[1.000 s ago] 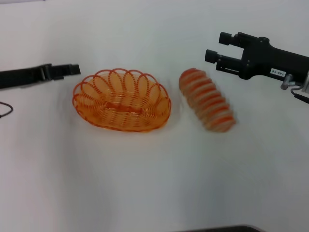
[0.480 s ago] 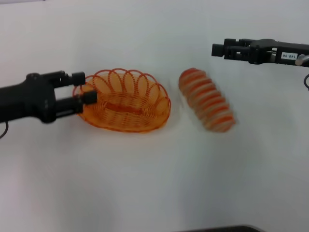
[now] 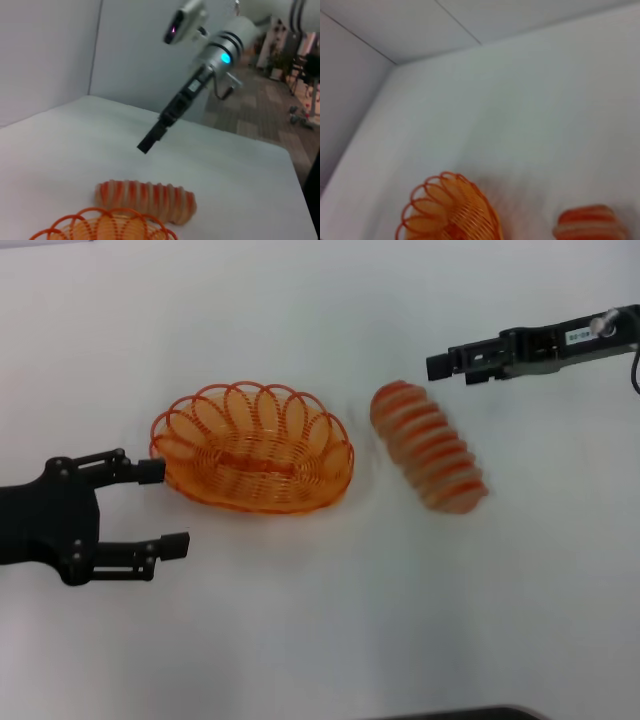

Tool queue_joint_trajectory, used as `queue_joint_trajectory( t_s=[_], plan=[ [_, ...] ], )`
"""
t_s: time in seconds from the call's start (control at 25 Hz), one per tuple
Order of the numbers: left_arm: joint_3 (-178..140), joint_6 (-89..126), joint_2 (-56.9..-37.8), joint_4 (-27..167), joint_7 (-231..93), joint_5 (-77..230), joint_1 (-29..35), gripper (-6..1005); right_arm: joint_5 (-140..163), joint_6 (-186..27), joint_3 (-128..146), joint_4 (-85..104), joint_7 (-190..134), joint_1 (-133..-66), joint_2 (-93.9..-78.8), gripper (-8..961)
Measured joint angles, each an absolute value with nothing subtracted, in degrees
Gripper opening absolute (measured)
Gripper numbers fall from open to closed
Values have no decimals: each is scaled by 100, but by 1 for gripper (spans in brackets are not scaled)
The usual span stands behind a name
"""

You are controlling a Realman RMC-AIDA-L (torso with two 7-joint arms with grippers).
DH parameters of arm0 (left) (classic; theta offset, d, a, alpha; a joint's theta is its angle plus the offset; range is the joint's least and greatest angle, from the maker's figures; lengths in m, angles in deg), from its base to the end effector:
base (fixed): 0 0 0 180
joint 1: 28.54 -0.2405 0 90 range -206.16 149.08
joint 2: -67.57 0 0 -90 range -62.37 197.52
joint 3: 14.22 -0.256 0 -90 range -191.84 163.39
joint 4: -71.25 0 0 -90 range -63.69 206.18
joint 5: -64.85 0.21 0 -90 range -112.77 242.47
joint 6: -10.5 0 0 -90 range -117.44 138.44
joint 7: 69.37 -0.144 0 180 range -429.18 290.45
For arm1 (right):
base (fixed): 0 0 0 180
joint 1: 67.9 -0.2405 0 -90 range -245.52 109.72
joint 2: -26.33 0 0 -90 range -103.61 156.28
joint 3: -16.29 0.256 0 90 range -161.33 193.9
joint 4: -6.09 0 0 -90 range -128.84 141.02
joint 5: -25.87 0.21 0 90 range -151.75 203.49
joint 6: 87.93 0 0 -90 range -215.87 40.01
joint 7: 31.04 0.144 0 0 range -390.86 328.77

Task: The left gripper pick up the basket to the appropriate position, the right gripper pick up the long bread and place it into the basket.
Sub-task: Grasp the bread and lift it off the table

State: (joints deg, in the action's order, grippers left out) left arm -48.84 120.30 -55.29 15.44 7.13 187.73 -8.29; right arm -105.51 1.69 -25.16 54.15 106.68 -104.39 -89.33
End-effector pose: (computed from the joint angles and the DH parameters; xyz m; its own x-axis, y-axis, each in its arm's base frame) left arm -0.2762 0.2574 0.0287 0.8555 0.2716 0.4408 0.3328 -0.9407 -0.0661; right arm 0.2536 0.3651 0.0365 0.3319 -0.8984 -0.2876 -0.9390 -0.3437 -0.0100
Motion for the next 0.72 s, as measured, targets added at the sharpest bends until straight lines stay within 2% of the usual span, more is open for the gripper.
queue_joint_trajectory(
  t_s=[0.16, 0.28, 0.4, 0.72],
  plan=[
    [-4870, 12075, -5535, 1521, 383, 18890, -892, 810, -11306, 222, -2655, 5423, 11652, -10907, -8929, 954],
    [-4868, 12063, -5545, 1525, 159, 18985, -920, 885, -11816, 342, -2728, 5424, 12216, -11273, -8921, 952],
    [-4867, 12050, -5548, 1536, 7, 19051, -936, 886, -12441, 520, -2731, 5425, 12717, -11722, -8918, 950],
    [-4877, 11974, -5559, 1571, -317, 19242, -949, 878, -13092, 595, -2980, 5368, 13240, -12133, -9030, 950]
  ],
)
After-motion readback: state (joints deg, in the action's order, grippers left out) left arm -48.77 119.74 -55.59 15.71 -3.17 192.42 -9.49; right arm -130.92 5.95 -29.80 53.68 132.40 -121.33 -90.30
